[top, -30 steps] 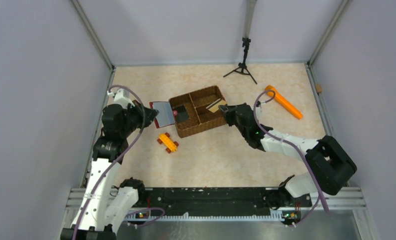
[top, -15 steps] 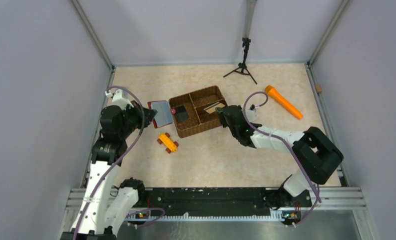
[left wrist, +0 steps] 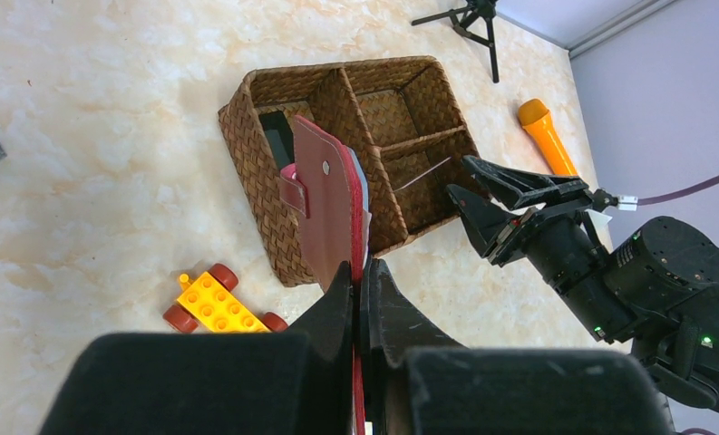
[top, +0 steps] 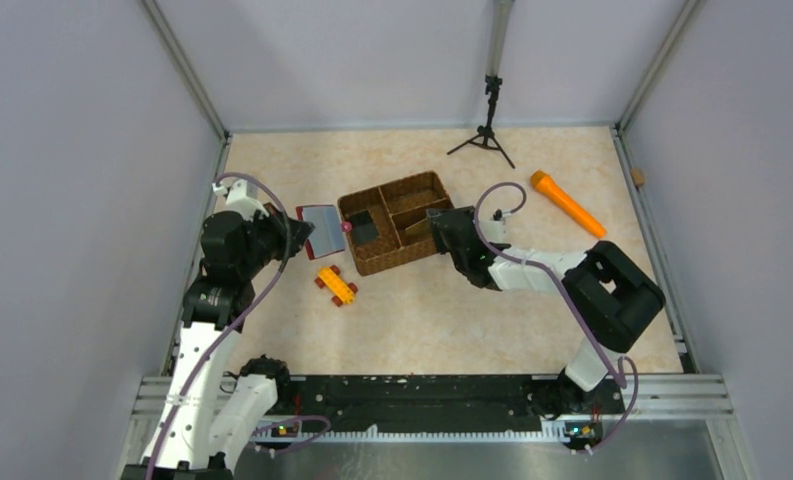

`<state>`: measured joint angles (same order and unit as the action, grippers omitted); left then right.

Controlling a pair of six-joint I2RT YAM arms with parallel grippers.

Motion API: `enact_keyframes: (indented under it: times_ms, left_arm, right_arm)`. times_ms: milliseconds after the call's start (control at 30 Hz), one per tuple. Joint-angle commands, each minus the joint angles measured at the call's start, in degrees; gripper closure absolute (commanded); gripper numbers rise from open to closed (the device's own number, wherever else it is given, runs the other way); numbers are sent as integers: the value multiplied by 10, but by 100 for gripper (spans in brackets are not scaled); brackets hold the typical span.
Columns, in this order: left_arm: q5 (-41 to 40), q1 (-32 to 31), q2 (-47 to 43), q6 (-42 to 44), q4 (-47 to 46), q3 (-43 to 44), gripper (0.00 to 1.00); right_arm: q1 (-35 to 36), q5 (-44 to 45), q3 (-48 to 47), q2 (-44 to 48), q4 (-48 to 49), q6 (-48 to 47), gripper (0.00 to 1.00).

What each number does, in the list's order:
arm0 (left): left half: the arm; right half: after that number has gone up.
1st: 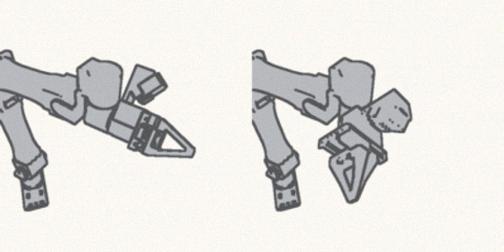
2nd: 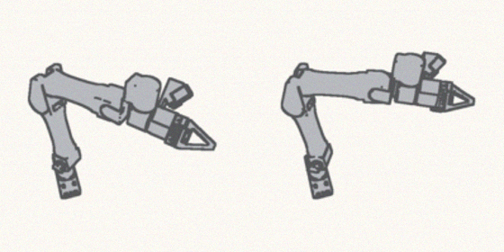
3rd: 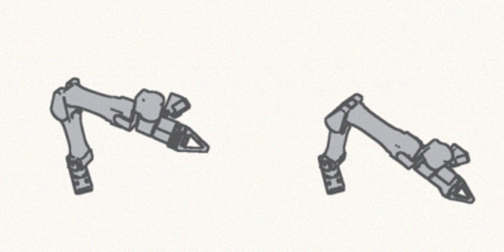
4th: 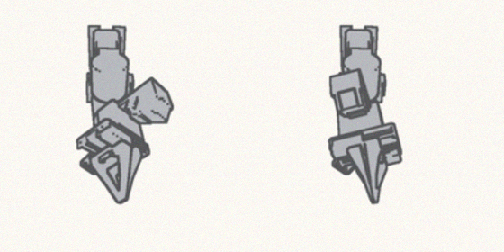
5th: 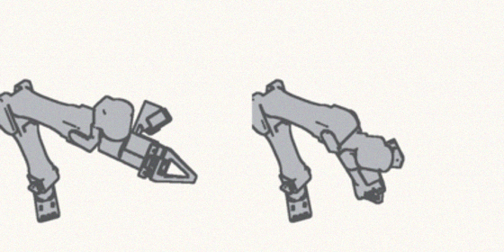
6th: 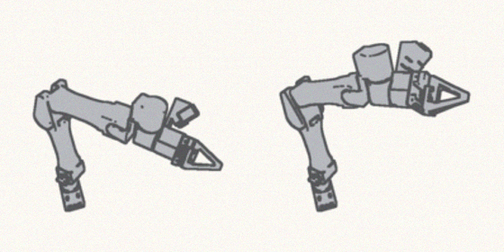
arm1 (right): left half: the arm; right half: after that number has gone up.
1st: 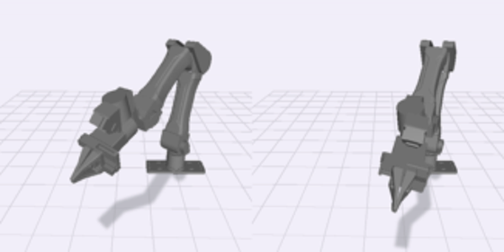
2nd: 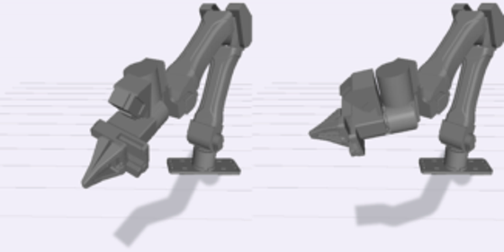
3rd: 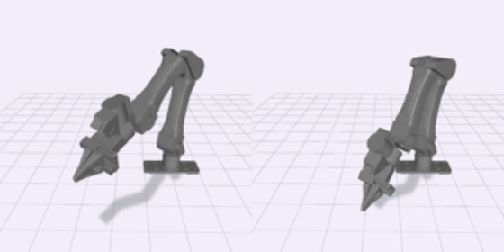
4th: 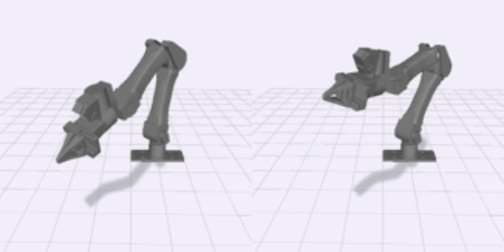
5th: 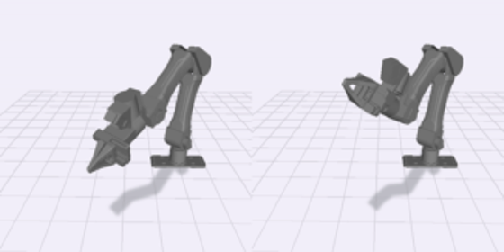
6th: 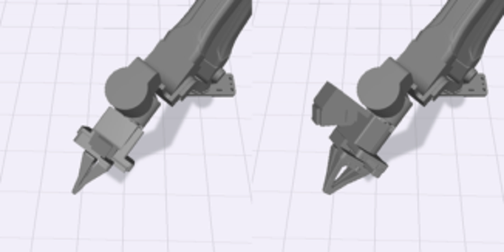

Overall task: Take the credit cards out of the card holder
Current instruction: Place the credit card in the storage box, then remove the credit card from the card holder.

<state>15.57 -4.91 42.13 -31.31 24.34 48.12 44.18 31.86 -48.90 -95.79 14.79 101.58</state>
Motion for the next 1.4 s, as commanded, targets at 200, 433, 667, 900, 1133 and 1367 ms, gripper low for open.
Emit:
enact_keyframes:
  times_ms: [200, 433, 667, 900, 1133, 1367]
  left_arm:
    - [29, 4, -1, 0, -27, 25, 100]
    - [68, 4, 3, -11, -37, 24, 100]
    - [203, 4, 21, -69, -141, -7, 100]
    - [301, 4, 54, -157, -275, -49, 100]
    - [378, -2, 92, -271, -466, -99, 100]
    - [359, -35, 103, -260, -483, -101, 100]
  right_arm:
    - [9, 14, -12, 73, 10, -83, 53]
    - [6, -24, 26, 164, 58, -314, 49]
    - [-18, -168, 87, 264, 118, -479, 45]
    - [-58, -419, 85, 310, 126, -541, 29]
    - [-51, -552, 62, 308, 125, -564, 30]
    - [-4, -538, 17, 287, 66, -608, 29]
